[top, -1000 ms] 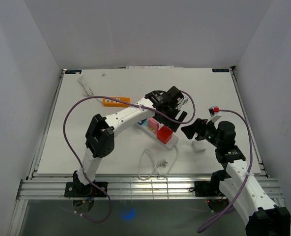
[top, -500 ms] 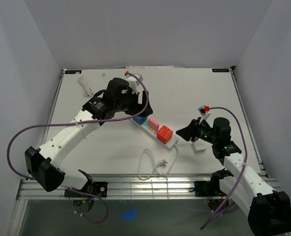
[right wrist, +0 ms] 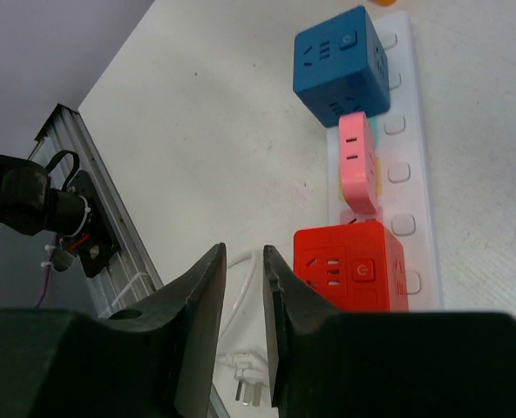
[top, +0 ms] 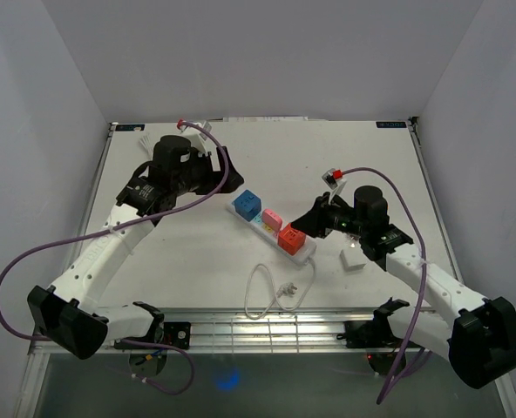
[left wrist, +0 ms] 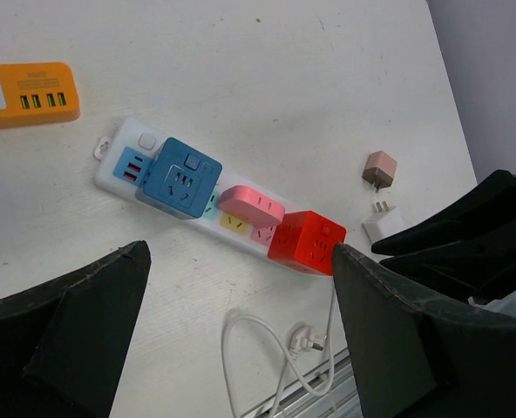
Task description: Insert the plug
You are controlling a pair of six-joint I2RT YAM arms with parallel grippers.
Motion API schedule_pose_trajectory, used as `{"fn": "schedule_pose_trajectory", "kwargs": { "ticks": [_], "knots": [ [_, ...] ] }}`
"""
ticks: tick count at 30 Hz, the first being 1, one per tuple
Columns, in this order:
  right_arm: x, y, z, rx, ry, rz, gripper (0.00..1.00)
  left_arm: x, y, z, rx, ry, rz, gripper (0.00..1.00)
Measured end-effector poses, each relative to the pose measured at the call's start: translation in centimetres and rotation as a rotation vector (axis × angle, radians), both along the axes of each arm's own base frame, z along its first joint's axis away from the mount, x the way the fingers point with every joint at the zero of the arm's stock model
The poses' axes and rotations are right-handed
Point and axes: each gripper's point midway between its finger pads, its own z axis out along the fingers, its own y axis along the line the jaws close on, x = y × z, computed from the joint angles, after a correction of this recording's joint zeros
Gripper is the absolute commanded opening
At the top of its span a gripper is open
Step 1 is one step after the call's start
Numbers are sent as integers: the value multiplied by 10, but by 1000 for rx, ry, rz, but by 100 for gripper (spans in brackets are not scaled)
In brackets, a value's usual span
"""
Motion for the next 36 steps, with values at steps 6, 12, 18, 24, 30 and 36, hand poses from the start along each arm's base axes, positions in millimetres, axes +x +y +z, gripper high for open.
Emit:
{"fn": "schedule_pose_trajectory", "kwargs": {
  "ticks": [6,12,18,24,30,36],
  "knots": [
    [8,4,-2,-11,-17,-13,26,5,11,-6,-5,20,21,96],
    [-1,0,-71,-82,156,-26,25,3,14,-6,-12,21,19,96],
    [2,0,-66,-86,120,-42,38,-1,18,-6,-6,22,16,96],
    [10,-7,-39,-131,28,-57,87,-2,20,-6,1,22,17,96],
    [20,-13,-18,-215,-95,-52,89,-4,21,-7,8,22,13,96],
    [11,-9,-42,-360,-103,0,89,-4,21,-7,12,23,10,96]
  ]
}}
